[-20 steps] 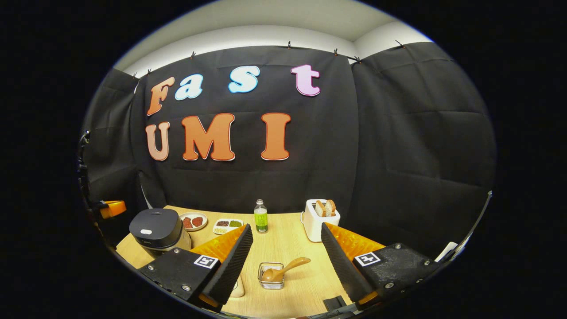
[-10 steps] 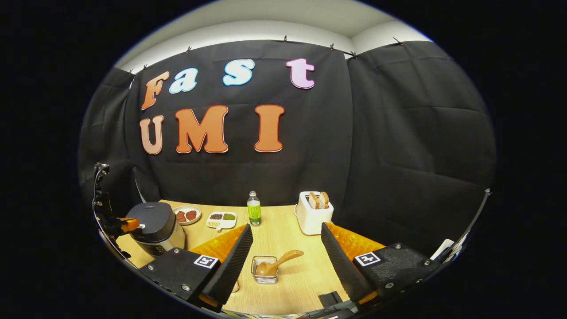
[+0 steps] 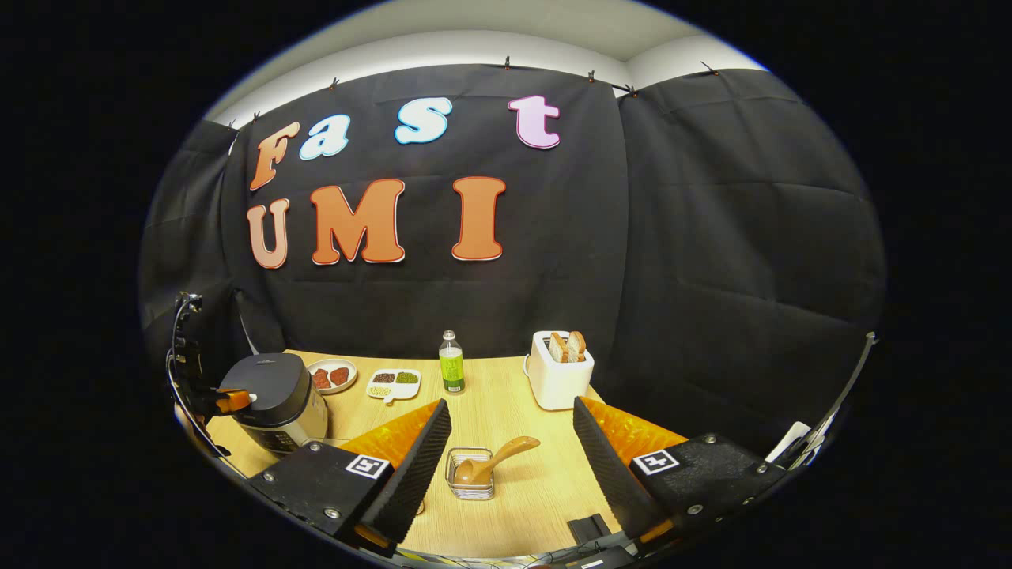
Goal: Close the left gripper, press the button to open the rice cooker; take a wooden spoon from the chopstick holder with the right hand, scoop a spoonful of rice and pour it into the rice cooker, then put the wooden spoon back into the chopstick holder.
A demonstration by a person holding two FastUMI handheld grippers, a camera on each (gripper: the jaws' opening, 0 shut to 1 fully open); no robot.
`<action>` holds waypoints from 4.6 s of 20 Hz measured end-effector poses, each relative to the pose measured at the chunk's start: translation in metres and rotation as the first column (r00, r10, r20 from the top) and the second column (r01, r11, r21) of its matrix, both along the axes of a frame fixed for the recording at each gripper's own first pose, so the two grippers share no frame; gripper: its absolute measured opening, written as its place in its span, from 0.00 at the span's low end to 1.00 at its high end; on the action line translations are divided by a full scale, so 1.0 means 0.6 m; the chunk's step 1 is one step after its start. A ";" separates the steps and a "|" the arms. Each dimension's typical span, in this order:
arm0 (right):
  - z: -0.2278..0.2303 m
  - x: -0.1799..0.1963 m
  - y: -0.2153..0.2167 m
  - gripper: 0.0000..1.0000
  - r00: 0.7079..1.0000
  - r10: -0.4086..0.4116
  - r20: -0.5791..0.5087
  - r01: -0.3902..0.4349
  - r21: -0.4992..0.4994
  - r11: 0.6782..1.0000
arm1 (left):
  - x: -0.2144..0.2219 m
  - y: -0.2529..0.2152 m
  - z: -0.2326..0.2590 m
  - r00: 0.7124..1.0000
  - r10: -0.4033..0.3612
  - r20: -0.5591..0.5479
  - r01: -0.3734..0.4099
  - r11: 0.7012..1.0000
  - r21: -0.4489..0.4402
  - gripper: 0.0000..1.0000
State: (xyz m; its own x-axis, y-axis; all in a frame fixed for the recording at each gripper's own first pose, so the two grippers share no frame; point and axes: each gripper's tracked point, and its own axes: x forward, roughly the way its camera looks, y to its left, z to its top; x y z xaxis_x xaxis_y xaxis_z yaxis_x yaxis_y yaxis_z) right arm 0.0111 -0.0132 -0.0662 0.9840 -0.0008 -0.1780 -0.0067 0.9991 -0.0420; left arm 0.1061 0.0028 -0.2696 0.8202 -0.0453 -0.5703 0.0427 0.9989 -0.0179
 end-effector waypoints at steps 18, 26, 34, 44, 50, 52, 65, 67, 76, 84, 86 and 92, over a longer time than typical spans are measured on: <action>-0.008 -0.001 -0.044 0.96 0.999 -0.020 0.036 0.018 0.055 0.998 | -0.041 -0.010 0.334 0.921 0.055 0.385 -0.043 0.998 -0.039 0.04; -0.106 0.089 -0.046 0.96 1.000 -0.016 0.017 0.014 0.123 0.992 | -0.105 0.023 0.391 0.888 0.098 0.449 -0.115 0.993 0.012 0.30; -0.260 0.178 -0.045 0.95 0.987 -0.027 -0.160 0.080 0.332 0.940 | -0.185 0.072 0.431 0.855 0.209 0.475 -0.229 0.973 -0.015 0.72; -0.331 0.213 0.007 0.50 0.946 0.055 -0.318 0.165 0.624 0.764 | -0.213 0.127 0.410 0.851 0.282 0.443 -0.326 0.945 0.024 1.00; -0.304 0.210 0.034 0.18 0.963 0.077 -0.258 0.093 0.588 0.804 | -0.210 0.131 0.406 0.858 0.261 0.443 -0.308 0.951 0.037 1.00; -0.271 0.206 0.040 0.14 0.971 0.081 -0.224 0.062 0.569 0.820 | -0.211 0.138 0.411 0.855 0.258 0.449 -0.303 0.953 0.030 1.00; -0.032 0.106 0.211 0.14 0.970 0.242 -0.014 -0.224 0.327 0.918 | -0.213 0.214 0.413 0.844 0.248 0.476 -0.290 0.957 0.016 1.00; -0.026 0.088 0.262 0.15 0.955 0.297 0.000 -0.282 0.320 0.905 | -0.212 0.230 0.411 0.844 0.244 0.478 -0.285 0.958 0.015 1.00; -0.194 0.084 0.358 0.14 0.941 0.307 -0.142 -0.293 0.112 0.950 | -0.204 0.316 0.384 0.864 0.214 0.456 -0.274 0.959 0.069 0.99; -0.302 0.062 0.391 0.14 0.943 0.257 -0.211 -0.273 -0.053 0.960 | -0.189 0.368 0.361 0.881 0.201 0.428 -0.263 0.961 0.089 0.97; -0.312 0.044 0.399 0.15 0.940 0.252 -0.231 -0.251 0.034 0.967 | -0.185 0.377 0.356 0.884 0.202 0.422 -0.261 0.962 0.086 0.97; -0.324 0.034 0.425 0.15 0.919 0.286 -0.271 -0.141 0.453 0.880 | -0.177 0.382 0.341 0.891 0.199 0.408 -0.247 0.967 0.068 1.00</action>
